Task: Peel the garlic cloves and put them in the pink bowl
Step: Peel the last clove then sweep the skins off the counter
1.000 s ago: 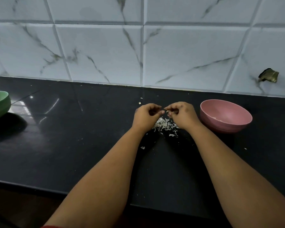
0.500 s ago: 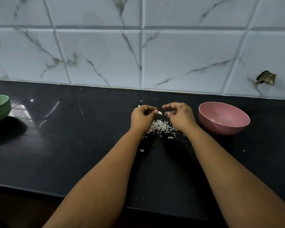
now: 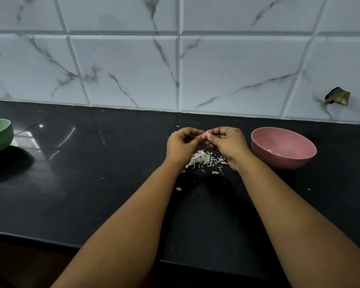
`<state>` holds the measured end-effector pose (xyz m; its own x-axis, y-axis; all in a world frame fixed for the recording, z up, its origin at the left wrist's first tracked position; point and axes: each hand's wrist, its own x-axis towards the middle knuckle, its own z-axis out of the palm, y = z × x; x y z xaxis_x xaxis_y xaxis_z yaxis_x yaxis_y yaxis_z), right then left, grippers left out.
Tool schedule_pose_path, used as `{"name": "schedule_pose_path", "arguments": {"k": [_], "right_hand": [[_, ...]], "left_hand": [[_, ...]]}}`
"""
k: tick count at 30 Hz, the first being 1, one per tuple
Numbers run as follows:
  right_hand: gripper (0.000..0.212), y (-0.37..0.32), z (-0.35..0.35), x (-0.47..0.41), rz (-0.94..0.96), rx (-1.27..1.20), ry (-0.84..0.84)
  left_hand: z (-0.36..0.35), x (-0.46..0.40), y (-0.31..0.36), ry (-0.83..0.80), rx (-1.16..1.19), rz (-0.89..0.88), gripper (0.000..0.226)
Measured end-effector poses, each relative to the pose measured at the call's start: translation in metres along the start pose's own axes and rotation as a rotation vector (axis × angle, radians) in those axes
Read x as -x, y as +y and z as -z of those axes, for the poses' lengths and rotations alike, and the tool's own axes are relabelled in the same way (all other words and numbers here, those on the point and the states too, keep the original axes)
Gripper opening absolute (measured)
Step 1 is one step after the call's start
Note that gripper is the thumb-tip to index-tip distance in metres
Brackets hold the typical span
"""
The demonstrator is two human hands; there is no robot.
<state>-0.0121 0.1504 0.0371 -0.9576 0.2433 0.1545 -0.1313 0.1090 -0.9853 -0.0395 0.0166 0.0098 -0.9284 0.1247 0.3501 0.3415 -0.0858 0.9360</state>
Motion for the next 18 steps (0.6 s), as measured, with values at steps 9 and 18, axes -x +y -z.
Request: {"name": "schedule_pose_path", "arguments": {"k": [9, 18], "right_hand": [[0.013, 0.0000, 0.0027, -0.0021, 0.020, 0.056, -0.067], [0.008, 0.0045, 0.0062, -0.0024, -0.116, -0.149, -0.160]], "left_hand": [[-0.0023, 0.0004, 0.0003, 0.019, 0.002, -0.021, 0.009], [-0.0019, -0.0017, -0.0016, -0.051, 0.088, 0.113, 0.013]]}}
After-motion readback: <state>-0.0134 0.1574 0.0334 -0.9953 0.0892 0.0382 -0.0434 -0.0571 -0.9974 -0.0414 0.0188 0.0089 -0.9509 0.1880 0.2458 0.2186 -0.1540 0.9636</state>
